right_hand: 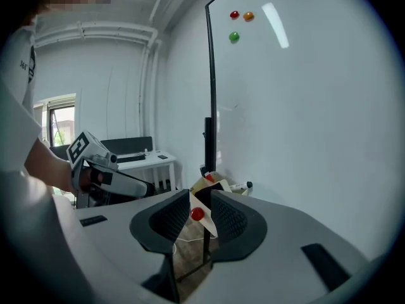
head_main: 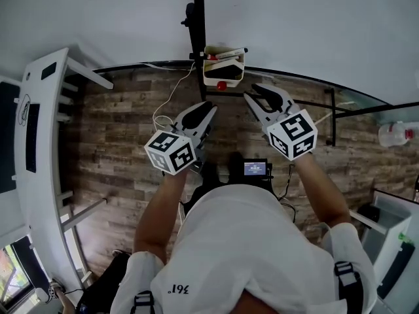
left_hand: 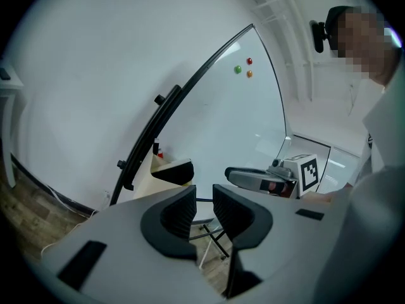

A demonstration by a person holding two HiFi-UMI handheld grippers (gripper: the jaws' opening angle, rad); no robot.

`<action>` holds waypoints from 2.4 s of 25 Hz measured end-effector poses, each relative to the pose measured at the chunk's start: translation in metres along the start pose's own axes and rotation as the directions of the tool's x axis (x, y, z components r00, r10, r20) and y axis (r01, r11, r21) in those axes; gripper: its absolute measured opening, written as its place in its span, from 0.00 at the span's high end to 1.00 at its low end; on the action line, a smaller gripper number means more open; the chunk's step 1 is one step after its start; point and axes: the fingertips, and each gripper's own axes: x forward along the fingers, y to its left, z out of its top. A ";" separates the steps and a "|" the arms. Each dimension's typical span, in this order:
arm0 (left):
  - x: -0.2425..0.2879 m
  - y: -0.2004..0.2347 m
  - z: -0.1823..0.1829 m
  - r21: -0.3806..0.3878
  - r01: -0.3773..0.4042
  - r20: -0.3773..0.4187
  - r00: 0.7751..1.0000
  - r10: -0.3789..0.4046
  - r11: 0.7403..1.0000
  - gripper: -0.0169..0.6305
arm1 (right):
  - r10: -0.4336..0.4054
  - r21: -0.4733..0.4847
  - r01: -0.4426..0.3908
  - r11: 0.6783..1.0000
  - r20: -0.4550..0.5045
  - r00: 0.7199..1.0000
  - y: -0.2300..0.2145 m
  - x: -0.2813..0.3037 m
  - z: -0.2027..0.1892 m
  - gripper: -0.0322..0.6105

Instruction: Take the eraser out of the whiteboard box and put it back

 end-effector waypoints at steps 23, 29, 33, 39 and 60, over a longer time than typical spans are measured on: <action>0.046 0.036 -0.004 0.031 -0.027 -0.079 0.996 0.029 0.999 0.87 | -0.032 -0.206 0.005 0.978 -0.129 0.991 -0.027 0.067 -0.015 0.63; 0.054 0.045 -0.006 0.035 -0.042 -0.098 0.994 0.046 0.999 0.86 | -0.018 -0.241 -0.022 0.970 -0.161 0.987 -0.026 0.081 -0.013 0.59; 0.056 0.051 -0.009 0.029 -0.060 -0.113 0.992 0.063 0.998 0.80 | -0.013 -0.272 -0.039 0.962 -0.186 0.982 -0.024 0.090 -0.017 0.56; 0.056 0.059 -0.016 0.018 -0.084 -0.122 0.989 0.085 0.996 0.78 | -0.025 -0.288 -0.034 0.957 -0.199 0.980 -0.027 0.099 -0.020 0.54; 0.062 0.060 -0.017 -0.006 -0.081 -0.120 0.990 0.079 0.997 0.78 | -0.057 -0.343 -0.026 0.939 -0.231 0.971 -0.031 0.106 -0.019 0.53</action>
